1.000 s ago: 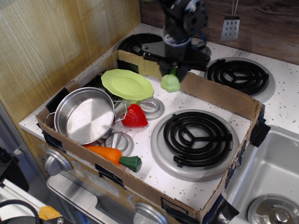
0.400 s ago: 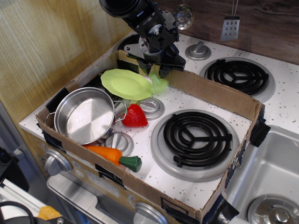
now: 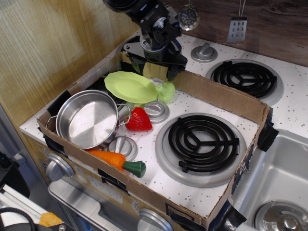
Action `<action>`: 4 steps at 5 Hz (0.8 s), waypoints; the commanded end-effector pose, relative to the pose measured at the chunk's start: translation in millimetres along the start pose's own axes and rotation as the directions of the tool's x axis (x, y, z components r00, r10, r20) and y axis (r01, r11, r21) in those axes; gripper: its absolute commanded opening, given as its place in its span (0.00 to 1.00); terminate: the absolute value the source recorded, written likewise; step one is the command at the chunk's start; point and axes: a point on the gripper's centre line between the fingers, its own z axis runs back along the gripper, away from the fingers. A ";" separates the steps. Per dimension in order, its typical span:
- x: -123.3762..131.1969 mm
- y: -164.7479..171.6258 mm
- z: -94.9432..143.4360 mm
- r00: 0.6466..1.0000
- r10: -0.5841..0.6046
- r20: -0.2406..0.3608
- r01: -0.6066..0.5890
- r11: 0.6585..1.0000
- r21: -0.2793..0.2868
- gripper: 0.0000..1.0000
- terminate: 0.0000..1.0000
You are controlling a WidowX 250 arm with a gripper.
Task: Take broccoli out of pan
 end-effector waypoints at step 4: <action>30.7 -10.6 80.5 0.999 -0.035 -0.017 0.035 0.999 0.001 1.00 1.00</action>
